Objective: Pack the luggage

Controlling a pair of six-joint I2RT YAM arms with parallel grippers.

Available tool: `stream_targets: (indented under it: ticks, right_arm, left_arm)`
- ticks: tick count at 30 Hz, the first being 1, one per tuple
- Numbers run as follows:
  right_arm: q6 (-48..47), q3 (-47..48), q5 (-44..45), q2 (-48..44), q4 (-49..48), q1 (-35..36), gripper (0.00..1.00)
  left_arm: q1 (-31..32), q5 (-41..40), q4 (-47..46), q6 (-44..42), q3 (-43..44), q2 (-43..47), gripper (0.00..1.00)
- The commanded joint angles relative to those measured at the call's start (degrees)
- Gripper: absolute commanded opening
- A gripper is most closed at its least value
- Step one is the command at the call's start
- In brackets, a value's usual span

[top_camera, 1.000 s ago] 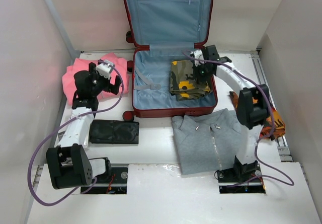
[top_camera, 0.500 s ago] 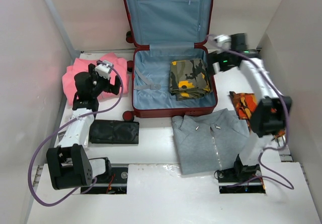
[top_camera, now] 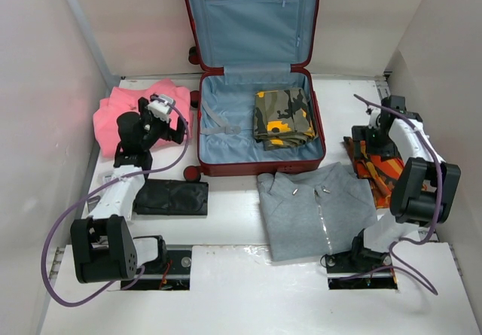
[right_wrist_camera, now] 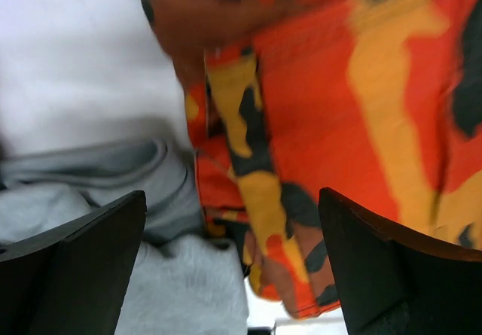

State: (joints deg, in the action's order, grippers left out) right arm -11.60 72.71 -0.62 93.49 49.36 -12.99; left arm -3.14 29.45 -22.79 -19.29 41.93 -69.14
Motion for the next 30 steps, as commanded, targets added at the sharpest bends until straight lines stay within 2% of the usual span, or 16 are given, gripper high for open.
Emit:
stream_targets:
  ticks: [1, 5, 9, 12, 16, 23, 26, 27, 29, 30]
  right_arm:
    - [2.4, -2.2, 2.5, -3.8, -0.7, -0.2, 1.0]
    - [2.4, -2.2, 1.9, 0.7, -2.1, 1.4, 1.0]
    - [3.5, 0.2, 10.1, 6.9, -2.6, 4.0, 1.0]
    - [4.4, 0.2, 13.9, 8.2, -3.9, 4.6, 1.0]
    - [4.1, 0.2, 14.1, 11.0, -5.4, 5.1, 1.0]
    - [6.9, -0.8, 24.4, 15.1, -3.7, 7.8, 0.99]
    - [6.4, 0.0, 24.4, 16.5, -4.5, 7.8, 0.76]
    - [6.4, 0.5, 23.8, 17.1, -5.0, 7.8, 0.53]
    - [6.4, 0.5, 22.9, 17.1, -5.5, 8.3, 0.26]
    - [5.9, 1.0, 22.9, 17.1, -5.5, 8.3, 0.07]
  left_arm:
    - [0.8, -0.4, -5.7, -2.2, -1.2, 0.4, 1.0]
    - [1.3, -0.4, -7.6, -1.6, -1.8, -0.7, 1.0]
    - [1.3, -1.0, -8.2, -1.6, -1.8, -1.3, 1.0]
    - [1.3, -2.0, -8.2, -2.2, -1.8, -1.3, 1.0]
    - [1.3, -2.6, -7.6, -2.8, -1.8, -1.3, 1.0]
    - [1.3, -3.2, -7.1, -4.3, -1.2, -1.8, 1.0]
    - [1.3, -3.7, -7.1, -4.9, -1.2, -2.3, 1.0]
    - [1.3, -3.7, -7.1, -4.9, -1.2, -2.3, 1.0]
    - [1.3, -4.2, -7.1, -4.9, -1.2, -2.3, 1.0]
    - [1.3, -4.2, -7.1, -4.9, -1.2, -2.3, 1.0]
